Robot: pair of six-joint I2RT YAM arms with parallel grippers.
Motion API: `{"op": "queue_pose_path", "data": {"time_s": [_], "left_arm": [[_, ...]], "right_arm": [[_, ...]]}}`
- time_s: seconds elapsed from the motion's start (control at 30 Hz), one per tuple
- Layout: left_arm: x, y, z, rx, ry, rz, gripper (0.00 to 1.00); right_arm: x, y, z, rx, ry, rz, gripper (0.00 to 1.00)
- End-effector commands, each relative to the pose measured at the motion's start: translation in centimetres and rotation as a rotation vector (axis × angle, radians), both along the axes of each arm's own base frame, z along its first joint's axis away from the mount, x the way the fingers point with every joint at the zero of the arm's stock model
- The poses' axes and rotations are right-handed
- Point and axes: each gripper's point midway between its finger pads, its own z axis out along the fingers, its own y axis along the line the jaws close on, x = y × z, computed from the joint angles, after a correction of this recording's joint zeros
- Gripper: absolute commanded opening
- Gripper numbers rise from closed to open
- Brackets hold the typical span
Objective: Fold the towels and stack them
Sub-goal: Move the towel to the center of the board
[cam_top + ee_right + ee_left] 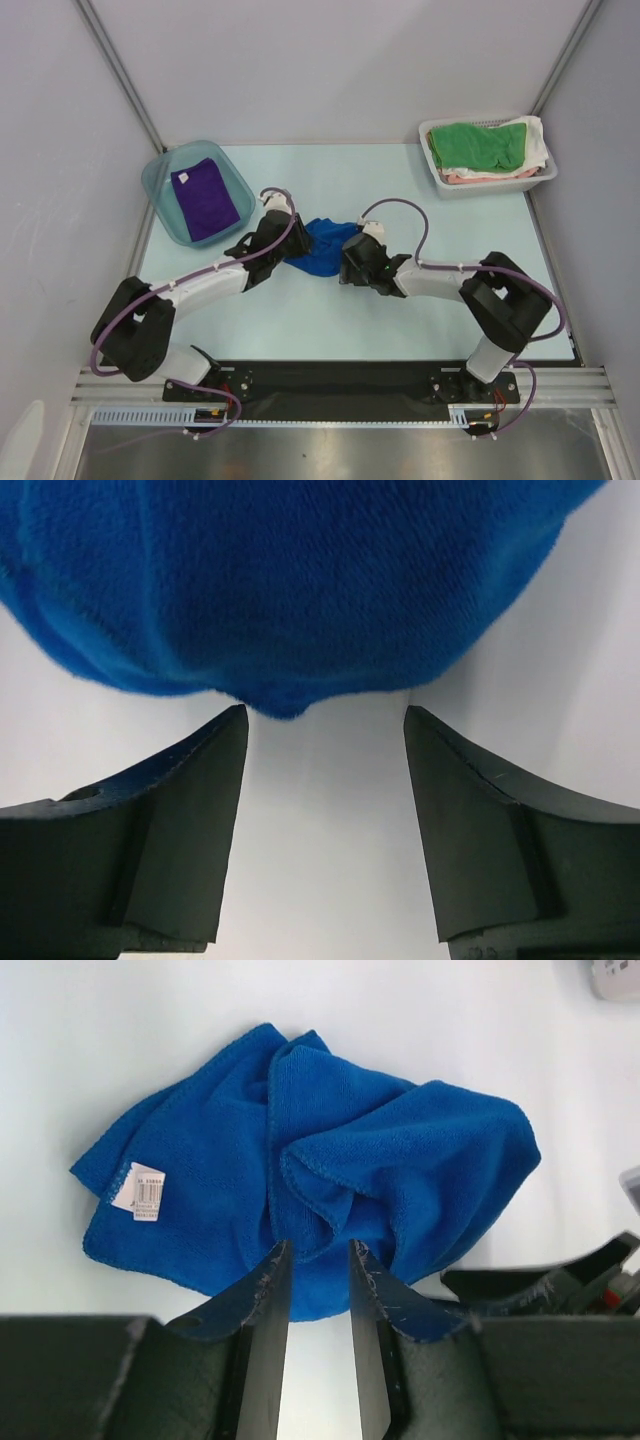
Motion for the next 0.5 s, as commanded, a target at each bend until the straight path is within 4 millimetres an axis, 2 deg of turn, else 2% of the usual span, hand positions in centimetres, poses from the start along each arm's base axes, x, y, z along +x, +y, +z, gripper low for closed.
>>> {"op": "queue_pose_path", "data": {"time_s": [0.0, 0.03, 0.1, 0.17, 0.23, 0.33, 0.37, 0.43, 0.47], "left_arm": [[0.0, -0.8, 0.5, -0.061, -0.011, -0.025, 0.34], [-0.1, -0.8, 0.4, -0.061, -0.009, -0.028, 0.34], [-0.2, -0.8, 0.5, -0.067, -0.009, -0.033, 0.33], [-0.4, -0.6, 0.2, -0.063, -0.006, -0.032, 0.33], [-0.5, -0.5, 0.2, -0.063, -0.006, -0.032, 0.33], [-0.4, -0.5, 0.2, -0.066, -0.009, -0.034, 0.33], [-0.4, -0.6, 0.3, -0.069, -0.009, -0.035, 0.33], [-0.4, -0.7, 0.4, -0.072, -0.012, -0.039, 0.33], [-0.4, -0.7, 0.3, -0.069, -0.008, -0.043, 0.33]], "right_arm": [[2.2, 1.0, 0.6, 0.001, -0.056, -0.072, 0.68], [2.3, 1.0, -0.2, -0.010, -0.047, -0.081, 0.68], [2.8, 1.1, -0.3, -0.019, -0.060, -0.094, 0.67], [2.9, 0.8, -0.9, -0.037, -0.061, -0.107, 0.53], [2.9, 0.6, -1.1, -0.055, -0.063, -0.111, 0.44], [2.8, -0.4, -1.4, -0.097, -0.053, -0.128, 0.18], [2.7, -0.6, -0.7, -0.096, -0.063, -0.130, 0.14], [2.1, -2.1, -0.6, -0.131, -0.066, -0.141, 0.08], [2.0, -2.6, 0.7, -0.113, -0.088, -0.149, 0.04]]}}
